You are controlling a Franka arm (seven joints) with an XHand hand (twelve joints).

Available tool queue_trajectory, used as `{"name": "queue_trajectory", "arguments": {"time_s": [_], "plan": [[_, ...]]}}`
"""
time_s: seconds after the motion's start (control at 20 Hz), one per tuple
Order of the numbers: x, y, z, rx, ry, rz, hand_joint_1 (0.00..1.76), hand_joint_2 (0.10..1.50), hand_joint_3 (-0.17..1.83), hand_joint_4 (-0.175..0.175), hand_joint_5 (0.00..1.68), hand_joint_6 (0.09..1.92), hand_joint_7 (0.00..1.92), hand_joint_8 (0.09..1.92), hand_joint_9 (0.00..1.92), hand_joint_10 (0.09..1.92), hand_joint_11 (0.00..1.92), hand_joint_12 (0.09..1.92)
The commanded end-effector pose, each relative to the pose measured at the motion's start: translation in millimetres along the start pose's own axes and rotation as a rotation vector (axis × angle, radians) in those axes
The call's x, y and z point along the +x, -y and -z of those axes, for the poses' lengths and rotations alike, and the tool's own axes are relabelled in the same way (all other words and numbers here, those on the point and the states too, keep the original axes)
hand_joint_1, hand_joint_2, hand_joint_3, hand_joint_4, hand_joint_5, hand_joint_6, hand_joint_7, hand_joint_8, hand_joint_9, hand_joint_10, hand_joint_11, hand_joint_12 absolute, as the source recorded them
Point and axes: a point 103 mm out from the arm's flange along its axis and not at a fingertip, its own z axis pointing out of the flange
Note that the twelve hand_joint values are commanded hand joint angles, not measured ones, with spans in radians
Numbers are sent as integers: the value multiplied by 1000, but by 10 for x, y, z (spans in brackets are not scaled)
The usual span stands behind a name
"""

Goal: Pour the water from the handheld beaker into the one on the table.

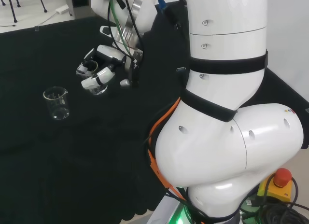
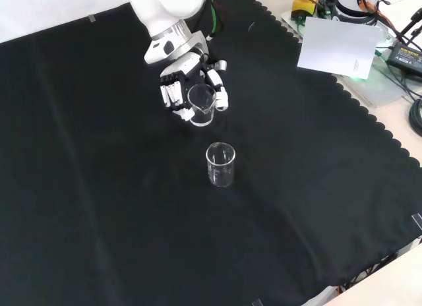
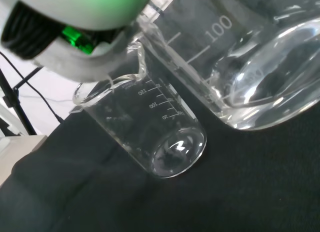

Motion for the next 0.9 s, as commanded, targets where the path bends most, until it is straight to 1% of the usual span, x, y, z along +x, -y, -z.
{"name": "queue_trajectory", "arguments": {"time_s": [0.05, 0.3, 0.55, 0.75, 0.8, 0.85, 0.9], "plan": [[93, 39, 46, 34, 31, -4, 1327, 622, 596, -175, 1462, 249, 1590, 87, 1607, 120, 1147, 877], [178, 4, 88, 56, 73, -17, 1327, 621, 599, -175, 1463, 250, 1591, 87, 1609, 118, 1149, 875], [254, -54, 145, 100, 125, -33, 1327, 619, 602, -175, 1463, 251, 1592, 87, 1612, 116, 1149, 874], [355, -148, 122, 148, 184, -31, 1327, 617, 605, -175, 1463, 252, 1593, 87, 1615, 116, 1149, 873], [378, -169, 118, 163, 202, -31, 1281, 610, 619, -101, 1472, 252, 1644, 87, 1620, 114, 1154, 874], [399, -185, 118, 173, 218, -31, 1239, 607, 625, -16, 1477, 252, 1688, 87, 1626, 111, 1157, 875], [428, -207, 113, 185, 235, -32, 1213, 606, 627, 42, 1480, 252, 1715, 87, 1631, 108, 1158, 876]]}}
